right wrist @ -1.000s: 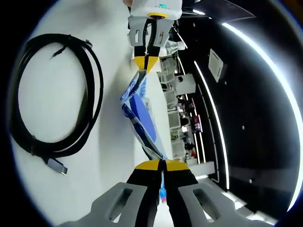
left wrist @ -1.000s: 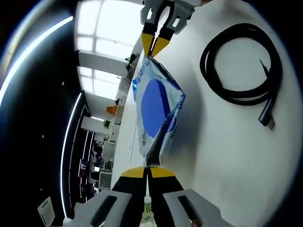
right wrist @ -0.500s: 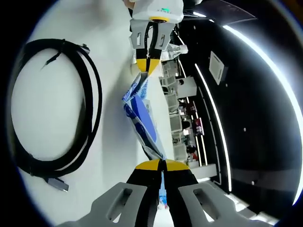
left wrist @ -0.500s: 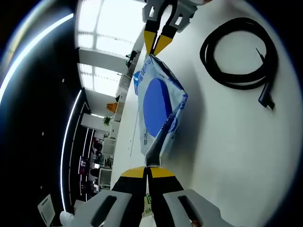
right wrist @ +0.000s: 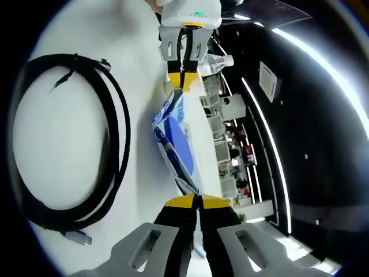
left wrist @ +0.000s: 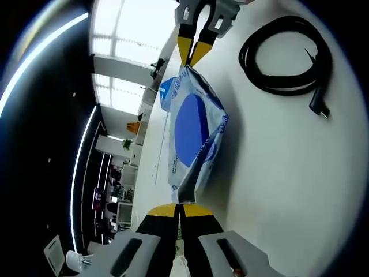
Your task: Arrange the tabletop items into an orderly group along one side of the table until the central work area is clear of visible clutter.
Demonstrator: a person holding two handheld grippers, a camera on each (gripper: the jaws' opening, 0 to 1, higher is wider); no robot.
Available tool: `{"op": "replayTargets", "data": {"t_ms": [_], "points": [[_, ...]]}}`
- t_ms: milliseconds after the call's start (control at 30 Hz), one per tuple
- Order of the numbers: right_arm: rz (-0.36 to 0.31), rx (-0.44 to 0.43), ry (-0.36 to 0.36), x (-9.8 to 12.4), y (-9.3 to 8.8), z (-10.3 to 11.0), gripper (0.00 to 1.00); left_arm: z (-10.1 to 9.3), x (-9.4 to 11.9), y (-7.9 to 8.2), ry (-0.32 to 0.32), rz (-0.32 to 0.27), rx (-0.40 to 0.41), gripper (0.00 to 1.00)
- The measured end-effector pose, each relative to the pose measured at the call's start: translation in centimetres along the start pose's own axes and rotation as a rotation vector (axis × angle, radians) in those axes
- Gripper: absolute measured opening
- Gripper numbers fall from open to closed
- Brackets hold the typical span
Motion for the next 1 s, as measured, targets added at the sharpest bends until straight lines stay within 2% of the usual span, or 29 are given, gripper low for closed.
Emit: {"op": "replayTargets", "data": {"t_ms": [333,1000], "points": [[0.002,-0.030,0.068,-0.4,-0.3,0.9,0.00,-0.5,0.0,-0.5,-0.032,0.010,0.009,0.00],[-0.004,-0.047,0.124,-0.7,0.1,1.9,0.00,-1.6,-0.5,-1.4,-0.064,0.030,0.022,0.00]]}}
Point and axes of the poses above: the point that each gripper's makers call its tool centre point, and the gripper's own axes: x roughly backward along the fingers, z roughly to its left, y roughly out of its top, the point moved 3 cm from there along x, roughly backward along the fingers, and after that the axes turned 15 degrees about z, right-handed, at the moved point
